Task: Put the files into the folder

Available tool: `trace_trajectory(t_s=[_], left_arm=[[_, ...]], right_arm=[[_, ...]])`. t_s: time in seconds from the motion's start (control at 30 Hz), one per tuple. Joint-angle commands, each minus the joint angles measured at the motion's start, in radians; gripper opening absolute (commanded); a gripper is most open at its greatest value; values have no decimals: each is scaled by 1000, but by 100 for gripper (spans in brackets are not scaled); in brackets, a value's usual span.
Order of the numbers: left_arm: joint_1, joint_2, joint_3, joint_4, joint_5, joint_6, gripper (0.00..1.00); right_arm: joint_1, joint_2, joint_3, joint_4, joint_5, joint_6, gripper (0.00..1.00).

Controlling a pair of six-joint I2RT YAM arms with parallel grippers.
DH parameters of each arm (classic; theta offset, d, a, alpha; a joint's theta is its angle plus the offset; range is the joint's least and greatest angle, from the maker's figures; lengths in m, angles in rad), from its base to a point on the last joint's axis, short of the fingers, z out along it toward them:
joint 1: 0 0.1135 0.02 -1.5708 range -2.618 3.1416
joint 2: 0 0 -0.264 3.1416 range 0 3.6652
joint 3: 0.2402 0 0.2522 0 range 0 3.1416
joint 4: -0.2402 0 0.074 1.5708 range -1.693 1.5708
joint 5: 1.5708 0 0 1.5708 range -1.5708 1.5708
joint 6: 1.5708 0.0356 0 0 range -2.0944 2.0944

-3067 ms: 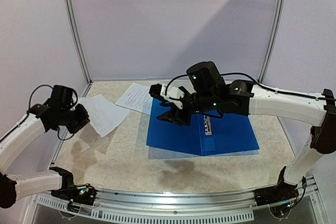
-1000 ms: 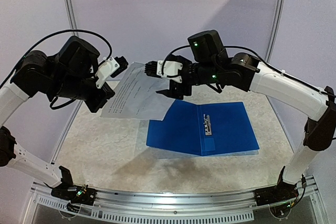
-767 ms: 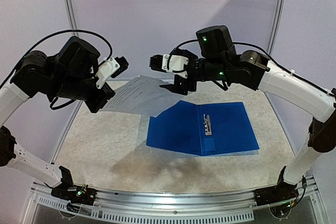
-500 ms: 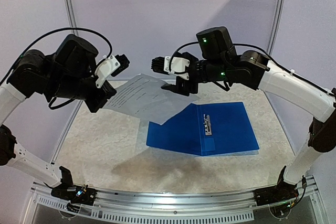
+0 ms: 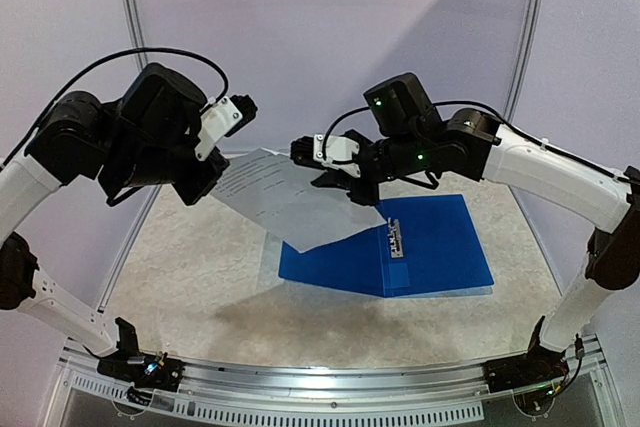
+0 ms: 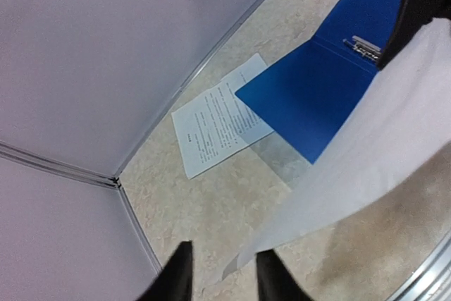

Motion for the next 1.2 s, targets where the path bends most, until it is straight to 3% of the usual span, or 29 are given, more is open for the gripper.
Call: trace_trajectory(t_s=[0.0, 0.07, 0.23, 0.33, 0.5, 0.6, 0.7, 0.9, 1.17], left_arm=[[-14, 8, 48, 47, -140, -30, 70], [-14, 33, 85, 72, -129, -75, 83], [40, 99, 76, 189, -92, -344, 90], [115, 74, -107, 362, 116, -513, 89], [275, 2, -552, 729, 464, -712, 89], [333, 20, -688, 899, 624, -739, 88], [353, 109, -712, 951, 710, -740, 90], [372, 244, -680, 957, 730, -772, 91], [447, 324, -725, 1068, 849, -823, 84]], right_arm=[[-74, -36, -42, -43, -86, 91, 0], [-135, -41, -57, -64, -141, 159, 0], [-309, -92, -144, -55, -230, 308, 0], [-410, -184, -250, -2, -236, 401, 0], [-611, -272, -316, -23, -291, 481, 0], [-704, -282, -353, -60, -333, 502, 0], [-767, -311, -434, -31, -345, 525, 0], [-809, -421, -580, 49, -338, 555, 0], [-808, -480, -624, 53, -328, 583, 0]])
